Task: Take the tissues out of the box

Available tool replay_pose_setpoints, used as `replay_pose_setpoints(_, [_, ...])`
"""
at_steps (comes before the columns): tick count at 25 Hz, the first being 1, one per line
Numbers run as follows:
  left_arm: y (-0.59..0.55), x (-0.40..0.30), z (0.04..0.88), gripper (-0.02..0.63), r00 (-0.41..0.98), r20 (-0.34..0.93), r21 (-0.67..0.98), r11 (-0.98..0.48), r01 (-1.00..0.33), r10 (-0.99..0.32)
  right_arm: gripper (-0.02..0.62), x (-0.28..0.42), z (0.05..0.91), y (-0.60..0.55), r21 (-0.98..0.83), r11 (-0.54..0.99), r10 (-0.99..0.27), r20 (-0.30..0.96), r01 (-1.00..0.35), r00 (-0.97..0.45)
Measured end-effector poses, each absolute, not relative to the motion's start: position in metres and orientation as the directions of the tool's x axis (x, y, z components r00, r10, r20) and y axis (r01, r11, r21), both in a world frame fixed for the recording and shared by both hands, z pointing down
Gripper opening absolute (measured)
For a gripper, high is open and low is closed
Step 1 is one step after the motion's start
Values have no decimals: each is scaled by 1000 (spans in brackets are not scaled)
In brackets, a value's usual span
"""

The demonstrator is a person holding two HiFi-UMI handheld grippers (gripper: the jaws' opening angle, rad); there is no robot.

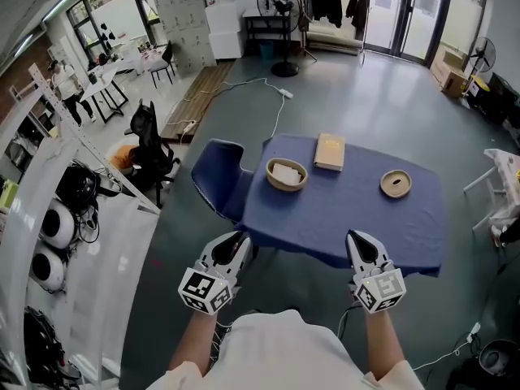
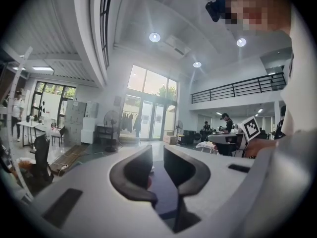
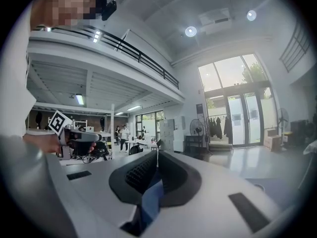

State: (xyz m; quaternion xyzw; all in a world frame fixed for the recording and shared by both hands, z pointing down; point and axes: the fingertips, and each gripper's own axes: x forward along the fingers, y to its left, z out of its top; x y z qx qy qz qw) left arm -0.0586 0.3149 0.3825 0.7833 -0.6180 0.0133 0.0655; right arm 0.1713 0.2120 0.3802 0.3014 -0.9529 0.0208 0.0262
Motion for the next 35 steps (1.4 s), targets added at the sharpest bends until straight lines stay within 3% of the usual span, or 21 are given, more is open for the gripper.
replay_pose_setpoints(21, [278, -52, 420, 97, 198, 166, 133, -177, -975, -966, 33, 183, 416, 167, -60, 823, -557, 110, -565, -823])
replay_pose_setpoints(35, [145, -104, 430, 96, 308, 179, 186, -275, -943, -934, 33, 128, 433, 62, -67, 773, -614, 172, -631, -770])
